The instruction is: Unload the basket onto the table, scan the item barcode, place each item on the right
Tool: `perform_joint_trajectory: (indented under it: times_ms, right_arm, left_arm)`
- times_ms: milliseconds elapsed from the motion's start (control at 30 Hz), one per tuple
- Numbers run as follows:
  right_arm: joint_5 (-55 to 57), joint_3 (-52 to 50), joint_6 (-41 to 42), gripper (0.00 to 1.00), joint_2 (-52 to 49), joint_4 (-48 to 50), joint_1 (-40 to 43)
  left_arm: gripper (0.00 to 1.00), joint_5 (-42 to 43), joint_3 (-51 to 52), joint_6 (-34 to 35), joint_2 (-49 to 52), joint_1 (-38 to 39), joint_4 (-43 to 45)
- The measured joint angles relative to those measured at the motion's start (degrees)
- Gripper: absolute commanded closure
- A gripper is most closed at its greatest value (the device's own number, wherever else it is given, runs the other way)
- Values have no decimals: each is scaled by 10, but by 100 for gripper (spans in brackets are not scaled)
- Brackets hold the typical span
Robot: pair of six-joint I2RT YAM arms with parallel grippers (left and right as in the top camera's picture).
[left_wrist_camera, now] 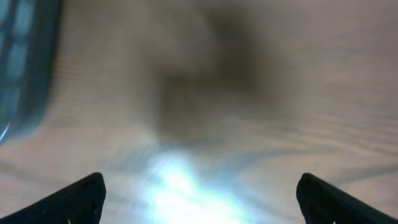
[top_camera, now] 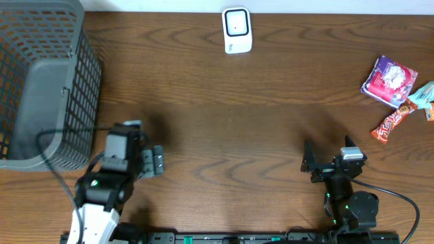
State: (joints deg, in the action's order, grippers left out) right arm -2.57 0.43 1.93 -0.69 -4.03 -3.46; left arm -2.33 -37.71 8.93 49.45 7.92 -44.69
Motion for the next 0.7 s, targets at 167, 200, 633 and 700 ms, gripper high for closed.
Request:
perform_joint_trajectory:
  times_ms: [167, 200, 633, 700]
  right_arm:
    - [0, 0, 0, 1, 0, 0, 0]
    - [0, 0, 0, 1, 0, 0, 0]
    - [0, 0, 0, 1, 0, 0, 0]
    - [0, 0, 0, 1, 0, 0, 0]
  left_arm:
    - [3, 9, 8, 0, -61, -31, 5]
    - [2, 12, 9, 0, -73, -32, 16]
    - [2, 110, 177, -4, -220, -33, 294]
    - [2, 116, 204, -4, -242, -33, 317]
